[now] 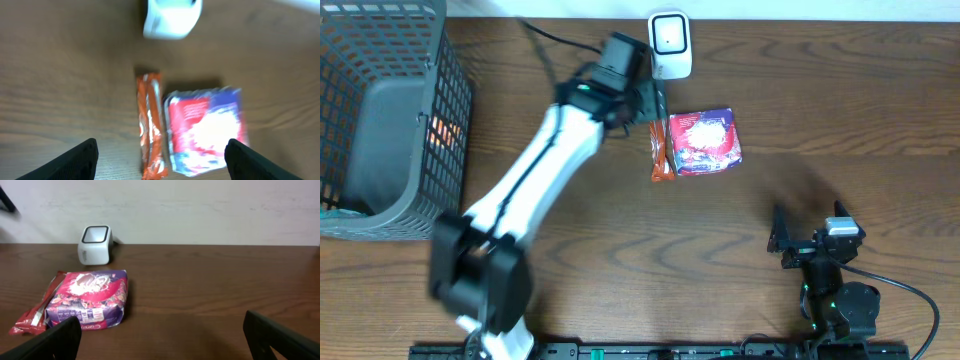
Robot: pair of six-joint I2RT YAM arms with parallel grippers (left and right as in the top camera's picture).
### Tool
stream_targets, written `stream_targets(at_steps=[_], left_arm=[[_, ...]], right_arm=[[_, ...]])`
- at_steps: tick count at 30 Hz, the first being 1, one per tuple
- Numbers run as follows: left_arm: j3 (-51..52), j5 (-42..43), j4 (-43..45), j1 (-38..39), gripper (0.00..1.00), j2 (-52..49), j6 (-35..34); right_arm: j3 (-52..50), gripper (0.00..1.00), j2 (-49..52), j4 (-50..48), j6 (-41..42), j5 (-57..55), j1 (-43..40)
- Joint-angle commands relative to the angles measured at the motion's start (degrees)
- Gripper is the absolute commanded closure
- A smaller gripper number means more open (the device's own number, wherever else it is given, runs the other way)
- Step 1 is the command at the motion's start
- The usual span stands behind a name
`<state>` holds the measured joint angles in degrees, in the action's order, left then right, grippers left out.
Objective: Scan the item barcode
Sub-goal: 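Hold the snack bar barcode under the scanner, then lower it, then release the snack bar and swing the left gripper back into the basket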
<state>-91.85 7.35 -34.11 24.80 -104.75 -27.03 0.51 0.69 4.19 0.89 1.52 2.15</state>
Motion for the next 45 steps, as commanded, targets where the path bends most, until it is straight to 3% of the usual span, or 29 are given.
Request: stream_targets(at_steps=[1,8,16,21,31,45], left_arm=[[-0.3,-0.6,0.0,-3.3,0.19,8.5,0.4],[-0.3,-1.1,3.0,-12.5,0.19,19.9,3.4],[-0.3,-8.1,1.0,-24.6,0.19,25.9,3.4],[-0.3,-8.8,-1.2,-31.3,0.19,26.0,8.3],[-0.3,-32.2,-9.8,-43.7,0.19,24.7,11.0],[-0.3,-32.7,-18.3,-56.2,0.19,14.5,11.8]], right_arm=[[-0.2,0.01,-0.3,0.1,0.8,0.1,-0.3],[-0.2,0.01,-0.3,0.1,0.8,0.1,-0.3],[-0.2,0.01,-0.3,0.1,0.8,0.1,-0.3],[-0.2,0.01,-0.3,0.1,0.8,0.1,-0.3],[-0.2,0.01,-0.3,0.1,0.8,0.1,-0.3],[-0.2,0.01,-0.3,0.1,0.8,0.1,-0.3]])
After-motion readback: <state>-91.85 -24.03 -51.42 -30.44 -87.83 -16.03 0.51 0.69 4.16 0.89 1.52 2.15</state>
